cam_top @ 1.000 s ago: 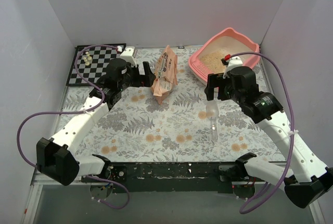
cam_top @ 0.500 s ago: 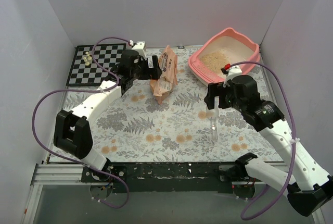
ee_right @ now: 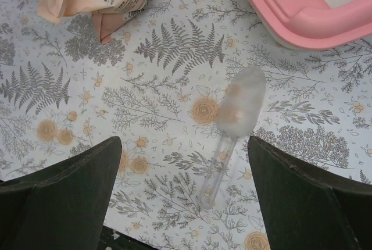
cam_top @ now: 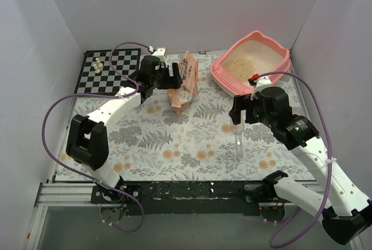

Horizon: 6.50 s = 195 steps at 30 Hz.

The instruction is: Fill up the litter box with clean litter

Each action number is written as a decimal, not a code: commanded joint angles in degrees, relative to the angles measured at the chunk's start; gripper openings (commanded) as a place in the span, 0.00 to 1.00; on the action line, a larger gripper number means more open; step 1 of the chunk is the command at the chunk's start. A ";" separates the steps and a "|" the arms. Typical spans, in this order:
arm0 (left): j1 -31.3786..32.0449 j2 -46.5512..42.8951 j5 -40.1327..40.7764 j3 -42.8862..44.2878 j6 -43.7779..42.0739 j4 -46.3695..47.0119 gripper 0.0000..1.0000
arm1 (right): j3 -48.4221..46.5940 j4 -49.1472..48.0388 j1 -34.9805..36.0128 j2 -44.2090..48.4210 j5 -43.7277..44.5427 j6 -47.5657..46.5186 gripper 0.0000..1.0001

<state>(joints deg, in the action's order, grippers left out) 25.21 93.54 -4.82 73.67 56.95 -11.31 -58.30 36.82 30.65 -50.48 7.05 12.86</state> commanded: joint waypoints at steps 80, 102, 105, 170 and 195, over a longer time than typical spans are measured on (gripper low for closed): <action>30.41 1.20 -21.28 -2.48 16.17 5.49 0.00 | -23.17 17.67 0.02 -0.33 3.85 3.84 0.94; 35.08 29.86 -24.54 15.54 21.71 13.33 0.02 | -19.48 16.53 0.02 3.63 0.16 4.80 0.94; 34.99 31.18 -24.71 15.72 22.15 13.86 0.15 | -18.69 16.44 0.02 3.98 0.16 4.63 0.94; 7.66 31.27 29.07 43.31 -11.87 -25.77 0.00 | -5.33 -3.68 0.02 -7.62 -12.50 9.81 0.93; 13.53 -0.46 25.90 24.24 60.89 -48.28 0.00 | 0.91 -2.55 0.11 3.63 -16.02 13.33 0.91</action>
<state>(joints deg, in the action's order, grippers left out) 33.06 98.89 20.69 99.02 101.80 -60.42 -57.93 33.50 30.65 -48.95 -9.19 25.63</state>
